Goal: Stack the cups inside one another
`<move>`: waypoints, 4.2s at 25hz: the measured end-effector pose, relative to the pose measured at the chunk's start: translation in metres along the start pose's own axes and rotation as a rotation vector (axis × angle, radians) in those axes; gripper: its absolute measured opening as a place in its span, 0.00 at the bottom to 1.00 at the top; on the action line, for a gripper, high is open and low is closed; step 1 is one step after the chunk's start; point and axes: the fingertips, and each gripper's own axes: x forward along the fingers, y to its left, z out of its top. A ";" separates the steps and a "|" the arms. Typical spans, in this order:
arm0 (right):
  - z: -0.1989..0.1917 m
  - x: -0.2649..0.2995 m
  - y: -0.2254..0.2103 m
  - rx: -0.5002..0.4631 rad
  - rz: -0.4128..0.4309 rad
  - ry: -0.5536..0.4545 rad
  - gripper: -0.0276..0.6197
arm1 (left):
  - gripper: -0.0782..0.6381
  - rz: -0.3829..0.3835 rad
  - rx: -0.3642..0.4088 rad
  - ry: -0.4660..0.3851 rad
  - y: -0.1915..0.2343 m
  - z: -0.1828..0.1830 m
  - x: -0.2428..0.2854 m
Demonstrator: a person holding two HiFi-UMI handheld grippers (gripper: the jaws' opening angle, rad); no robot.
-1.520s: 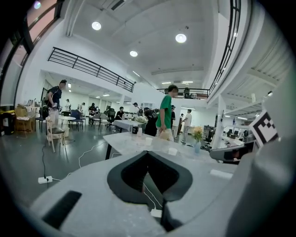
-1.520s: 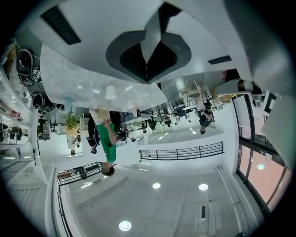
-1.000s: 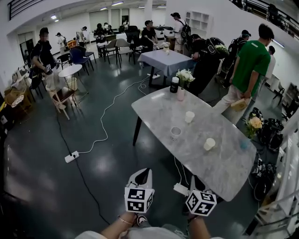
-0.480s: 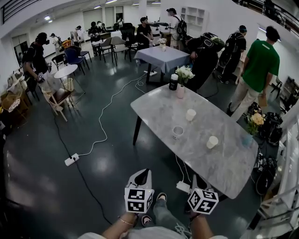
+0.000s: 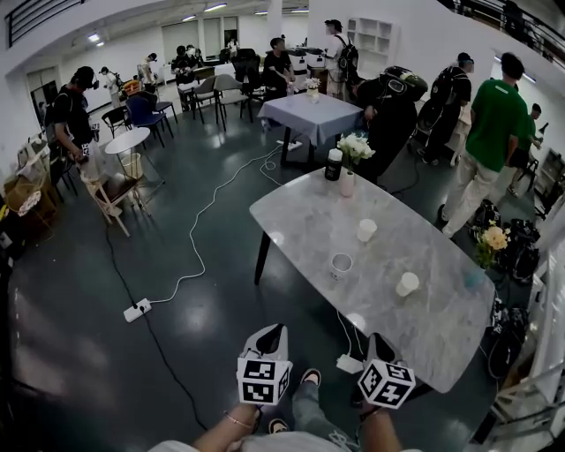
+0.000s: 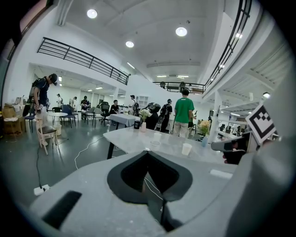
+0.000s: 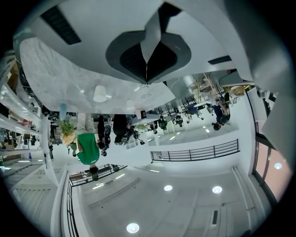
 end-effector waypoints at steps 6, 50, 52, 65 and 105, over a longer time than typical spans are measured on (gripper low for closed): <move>0.013 0.038 -0.020 0.026 -0.025 0.006 0.05 | 0.10 -0.030 0.021 0.011 -0.002 0.016 0.050; 0.135 0.270 -0.106 0.114 0.035 -0.042 0.05 | 0.10 -0.069 0.065 0.114 0.012 0.103 0.323; 0.142 0.277 -0.102 0.098 0.037 -0.044 0.05 | 0.10 -0.071 0.058 0.110 0.016 0.107 0.329; 0.133 0.313 -0.105 0.102 0.015 0.043 0.05 | 0.10 -0.088 0.042 0.134 0.027 0.109 0.362; 0.075 0.477 -0.125 0.085 0.026 0.218 0.33 | 0.10 -0.096 0.064 0.315 0.067 0.055 0.467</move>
